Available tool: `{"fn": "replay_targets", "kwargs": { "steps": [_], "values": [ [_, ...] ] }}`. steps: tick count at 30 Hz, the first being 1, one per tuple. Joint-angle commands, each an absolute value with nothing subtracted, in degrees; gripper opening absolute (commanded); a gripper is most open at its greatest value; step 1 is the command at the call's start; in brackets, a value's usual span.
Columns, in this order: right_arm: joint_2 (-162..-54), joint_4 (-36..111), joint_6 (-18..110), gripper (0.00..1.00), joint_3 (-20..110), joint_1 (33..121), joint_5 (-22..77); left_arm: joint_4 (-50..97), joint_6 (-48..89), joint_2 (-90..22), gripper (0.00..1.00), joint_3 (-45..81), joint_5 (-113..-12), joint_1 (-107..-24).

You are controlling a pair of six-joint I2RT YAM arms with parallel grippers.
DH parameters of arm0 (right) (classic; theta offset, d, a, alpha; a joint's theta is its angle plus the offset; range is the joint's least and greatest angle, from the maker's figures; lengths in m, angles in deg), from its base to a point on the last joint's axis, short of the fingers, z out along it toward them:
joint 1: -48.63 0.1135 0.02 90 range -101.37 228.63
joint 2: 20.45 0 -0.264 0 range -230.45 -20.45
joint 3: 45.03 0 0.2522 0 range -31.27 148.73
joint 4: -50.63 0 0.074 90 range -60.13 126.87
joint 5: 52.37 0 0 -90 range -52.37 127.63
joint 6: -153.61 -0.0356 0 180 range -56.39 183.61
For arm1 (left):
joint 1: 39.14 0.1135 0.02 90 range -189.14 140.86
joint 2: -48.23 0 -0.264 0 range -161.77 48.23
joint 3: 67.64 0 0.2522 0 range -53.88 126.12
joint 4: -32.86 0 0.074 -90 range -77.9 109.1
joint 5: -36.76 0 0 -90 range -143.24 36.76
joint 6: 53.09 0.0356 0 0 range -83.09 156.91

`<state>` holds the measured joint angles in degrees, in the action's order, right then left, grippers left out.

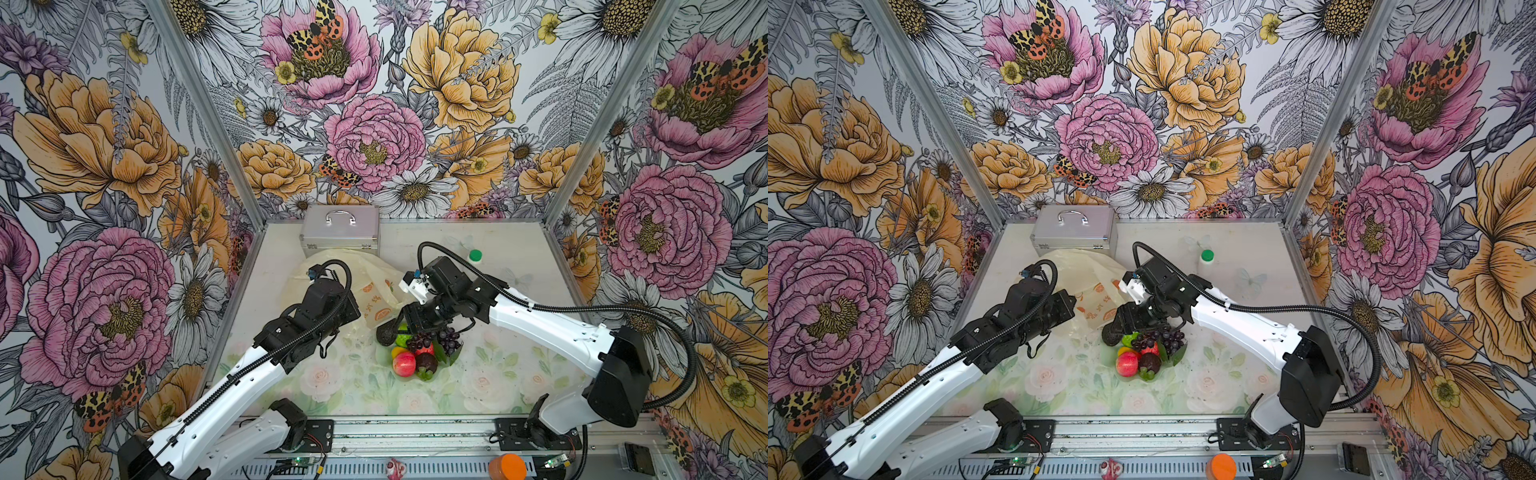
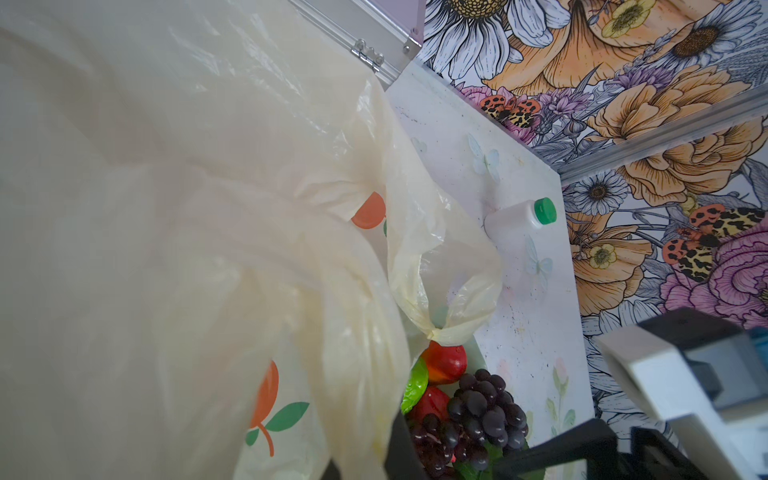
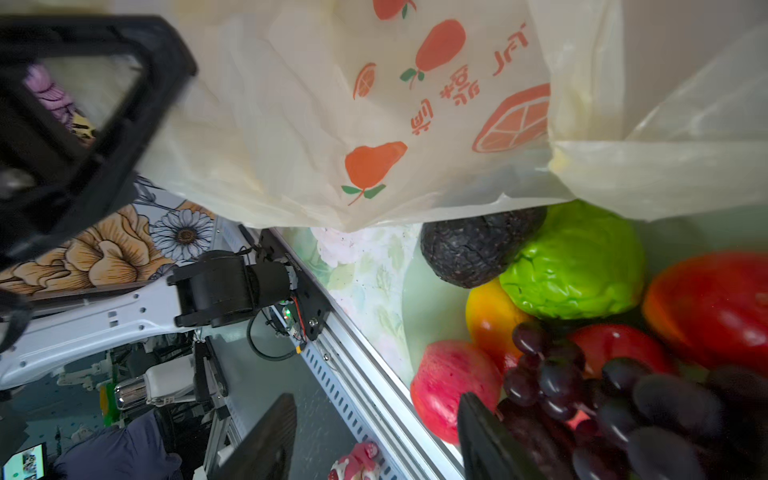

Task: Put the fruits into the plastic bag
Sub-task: 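Lower the right gripper onto the dark avocado and close on it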

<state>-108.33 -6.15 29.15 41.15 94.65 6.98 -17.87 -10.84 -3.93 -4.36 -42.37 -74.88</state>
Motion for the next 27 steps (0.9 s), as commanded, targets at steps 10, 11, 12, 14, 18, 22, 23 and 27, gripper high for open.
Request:
{"fn": "replay_targets", "kwargs": {
  "steps": [10,11,12,14,18,22,23,27],
  "values": [
    [-117.9,-7.9,28.4,0.71,47.7,96.7,14.7,-16.6,-9.6,-2.2,0.0,-4.7,-44.2,-74.4],
    [-118.5,-8.0,28.3,0.71,48.2,96.7,15.0,-16.6,-9.6,-2.1,0.0,-4.8,-44.2,-74.4],
    [-119.1,-8.0,28.1,0.72,48.6,96.7,15.2,-16.6,-9.6,-2.1,0.0,-4.8,-44.3,-74.4],
    [-120.2,-8.0,27.9,0.73,49.4,96.7,15.8,-16.6,-9.4,-2.0,0.0,-4.9,-44.4,-74.2],
    [-122.2,-8.3,27.7,0.73,50.8,96.8,16.9,-16.6,-9.1,-1.6,0.0,-5.1,-44.8,-73.6],
    [-124.2,-8.9,28.1,0.73,52.5,96.8,18.3,-16.6,-8.8,-1.2,0.0,-5.2,-45.4,-72.9],
    [-124.7,-9.2,28.3,0.73,52.9,96.8,18.7,-16.6,-8.7,-1.1,0.0,-5.3,-45.7,-72.6],
    [-126.7,-10.8,29.6,0.73,54.9,97.0,20.4,-16.3,-8.5,-1.2,0.0,-5.5,-46.5,-71.7]
  ]
}}
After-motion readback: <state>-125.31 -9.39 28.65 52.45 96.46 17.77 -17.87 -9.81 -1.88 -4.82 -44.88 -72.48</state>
